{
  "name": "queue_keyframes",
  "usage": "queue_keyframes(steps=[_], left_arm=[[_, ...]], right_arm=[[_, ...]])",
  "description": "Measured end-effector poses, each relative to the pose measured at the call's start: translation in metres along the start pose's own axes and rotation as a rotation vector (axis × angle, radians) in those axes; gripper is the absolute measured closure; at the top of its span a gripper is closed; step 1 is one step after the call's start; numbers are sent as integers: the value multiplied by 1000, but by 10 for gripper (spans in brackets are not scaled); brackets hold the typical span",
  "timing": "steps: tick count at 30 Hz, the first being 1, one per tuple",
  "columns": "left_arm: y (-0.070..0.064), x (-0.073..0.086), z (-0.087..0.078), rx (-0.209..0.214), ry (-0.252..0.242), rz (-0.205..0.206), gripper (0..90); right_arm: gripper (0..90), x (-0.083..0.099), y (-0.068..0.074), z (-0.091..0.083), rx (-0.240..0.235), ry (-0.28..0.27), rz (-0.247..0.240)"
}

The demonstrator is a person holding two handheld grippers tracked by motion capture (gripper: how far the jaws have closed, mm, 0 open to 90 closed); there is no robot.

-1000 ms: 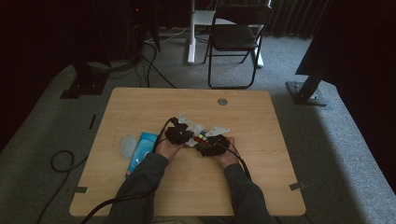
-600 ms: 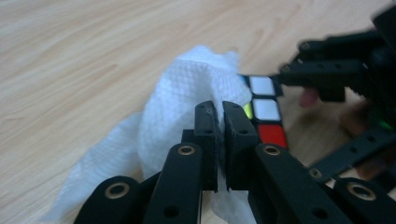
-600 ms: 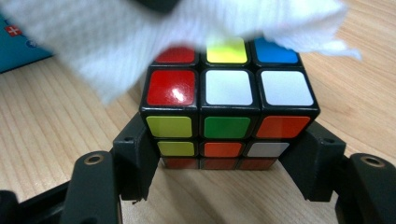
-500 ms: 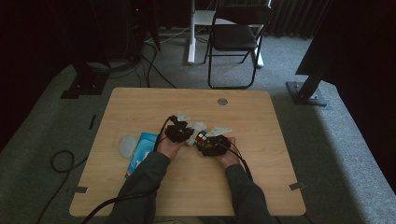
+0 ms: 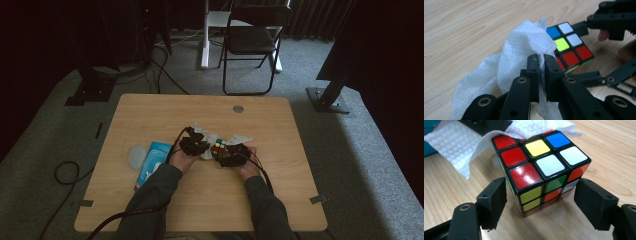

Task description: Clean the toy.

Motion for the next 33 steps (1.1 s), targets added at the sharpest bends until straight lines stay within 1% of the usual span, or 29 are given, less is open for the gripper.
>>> queue_keyframes(steps=[4,8,10,12,16,19,22,24,28,33], left_arm=[[-1,2,-1,12,3,-2,847],[-3,4,-4,15,4,14,847],[-3,5,-5,19,7,13,847],[-3,5,-5,20,5,15,847],[-7,6,-6,22,8,44,847],[-8,6,-6,30,6,50,846],[-10,6,-6,35,7,56,846],[-10,6,-6,37,7,57,846],[-9,6,-7,31,-2,45,846],[-4,4,-9,2,-14,13,845]], right_arm=[[271,1,-2,-2,-16,2,0],[271,1,-2,-3,-20,5,3],[270,1,-2,-3,-20,5,4],[270,1,-2,-2,-18,3,7],[269,0,-3,-2,-10,2,12],[253,0,-3,-3,-6,-7,20],[256,-2,-1,-5,2,-20,23],[256,-4,-1,-7,-1,-29,23],[258,-7,0,-15,-1,-55,21],[288,-11,0,-24,-10,-93,27]])
Point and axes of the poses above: each handheld gripper's, and its own axes: z roughly forward along the jaws, x roughly out of its underside, y roughly to its left, the point moved 2 cm from there along z, roughly forward along the jaws, and after that the axes turned 11 degrees about -x, right-handed, at the moved point
